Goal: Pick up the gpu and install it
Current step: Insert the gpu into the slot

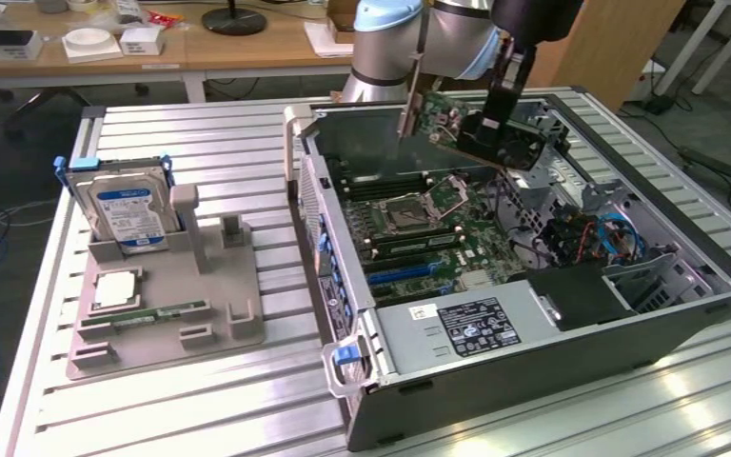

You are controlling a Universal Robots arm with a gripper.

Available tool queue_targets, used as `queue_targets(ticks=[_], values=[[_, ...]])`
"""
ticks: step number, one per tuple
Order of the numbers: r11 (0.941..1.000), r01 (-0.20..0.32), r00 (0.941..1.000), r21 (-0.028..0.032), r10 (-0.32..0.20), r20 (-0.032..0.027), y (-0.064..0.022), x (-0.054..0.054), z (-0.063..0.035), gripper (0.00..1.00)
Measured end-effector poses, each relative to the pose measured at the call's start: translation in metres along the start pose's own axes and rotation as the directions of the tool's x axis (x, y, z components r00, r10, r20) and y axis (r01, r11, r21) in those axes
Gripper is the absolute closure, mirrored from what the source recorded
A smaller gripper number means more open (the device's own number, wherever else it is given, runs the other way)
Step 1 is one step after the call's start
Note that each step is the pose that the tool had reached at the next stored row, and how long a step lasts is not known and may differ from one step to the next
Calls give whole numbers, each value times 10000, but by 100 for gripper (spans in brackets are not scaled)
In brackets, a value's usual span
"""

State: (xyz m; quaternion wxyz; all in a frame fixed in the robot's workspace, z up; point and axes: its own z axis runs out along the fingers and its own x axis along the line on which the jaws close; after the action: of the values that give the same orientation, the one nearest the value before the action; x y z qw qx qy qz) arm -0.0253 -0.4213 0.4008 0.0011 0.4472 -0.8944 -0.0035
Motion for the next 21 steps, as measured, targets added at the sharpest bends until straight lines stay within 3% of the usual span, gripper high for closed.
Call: queue_targets(ticks=[6, 11, 16, 21], values=[[9941, 1087, 9941, -1, -1087, -8, 0, 0, 4, 73], [9800, 1992, 9800, -3, -1992, -14, 0, 0, 13, 73], [9577, 2879, 9577, -6, -2879, -20, 0, 0, 31, 73], [9279, 3728, 9279, -9, -3728, -27, -1, 0, 72, 73]])
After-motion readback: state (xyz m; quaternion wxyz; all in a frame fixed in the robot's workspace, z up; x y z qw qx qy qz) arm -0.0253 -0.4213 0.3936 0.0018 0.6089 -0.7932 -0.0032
